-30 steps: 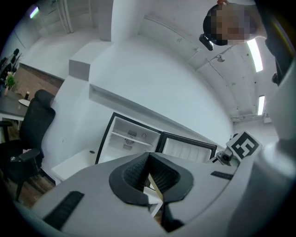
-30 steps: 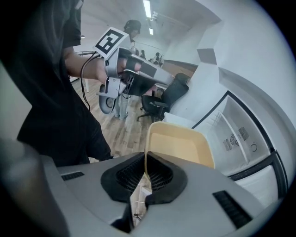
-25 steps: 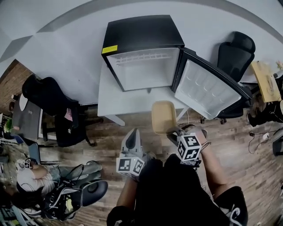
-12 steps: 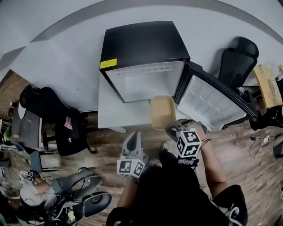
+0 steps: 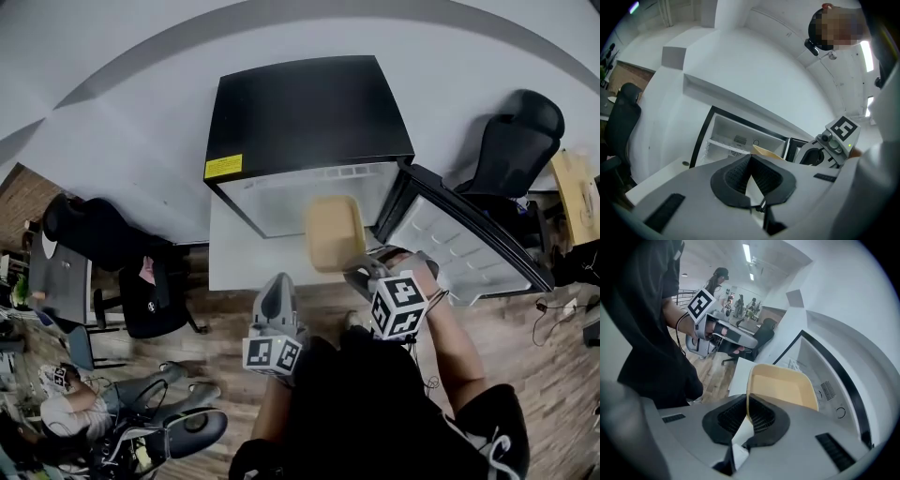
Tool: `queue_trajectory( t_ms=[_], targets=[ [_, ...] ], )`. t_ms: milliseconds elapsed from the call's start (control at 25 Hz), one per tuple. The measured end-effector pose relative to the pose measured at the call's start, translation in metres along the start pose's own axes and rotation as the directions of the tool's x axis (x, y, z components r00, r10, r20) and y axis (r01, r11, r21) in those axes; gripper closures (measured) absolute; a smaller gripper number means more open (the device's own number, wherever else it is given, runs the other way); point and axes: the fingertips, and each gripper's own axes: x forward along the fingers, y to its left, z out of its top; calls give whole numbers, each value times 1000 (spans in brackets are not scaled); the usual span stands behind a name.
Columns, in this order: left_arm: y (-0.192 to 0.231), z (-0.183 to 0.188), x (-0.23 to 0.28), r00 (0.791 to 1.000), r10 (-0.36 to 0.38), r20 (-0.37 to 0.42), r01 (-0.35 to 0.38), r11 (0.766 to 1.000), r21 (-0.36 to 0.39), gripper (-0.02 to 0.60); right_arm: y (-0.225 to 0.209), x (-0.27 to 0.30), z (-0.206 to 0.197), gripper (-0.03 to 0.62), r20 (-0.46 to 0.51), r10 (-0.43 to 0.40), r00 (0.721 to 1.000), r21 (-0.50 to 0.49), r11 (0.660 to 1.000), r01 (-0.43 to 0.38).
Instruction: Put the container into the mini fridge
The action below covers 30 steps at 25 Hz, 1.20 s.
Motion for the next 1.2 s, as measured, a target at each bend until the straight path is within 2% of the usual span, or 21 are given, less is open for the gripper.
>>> queue_trajectory(
  t_ms=[200, 520, 800, 1200],
  targets=[
    [16, 3, 20, 999, -23, -23, 23, 1000, -7, 558, -28, 6, 2, 565, -21, -9, 1000, 8, 1000, 9],
    [40, 10, 52, 992, -116, -55, 115, 993, -13, 558, -71, 25, -1, 565, -80, -51, 995, 65, 996, 56],
    [47, 14, 65, 983, -170, -68, 169, 985, -23, 558, -87, 40, -6, 565, -124, -57, 991, 87, 994, 68],
    [47, 12, 74, 975, -205, -82, 205, 979, -17, 558, -116, 55, -16, 565, -143, -87, 986, 99, 990, 102]
  ],
)
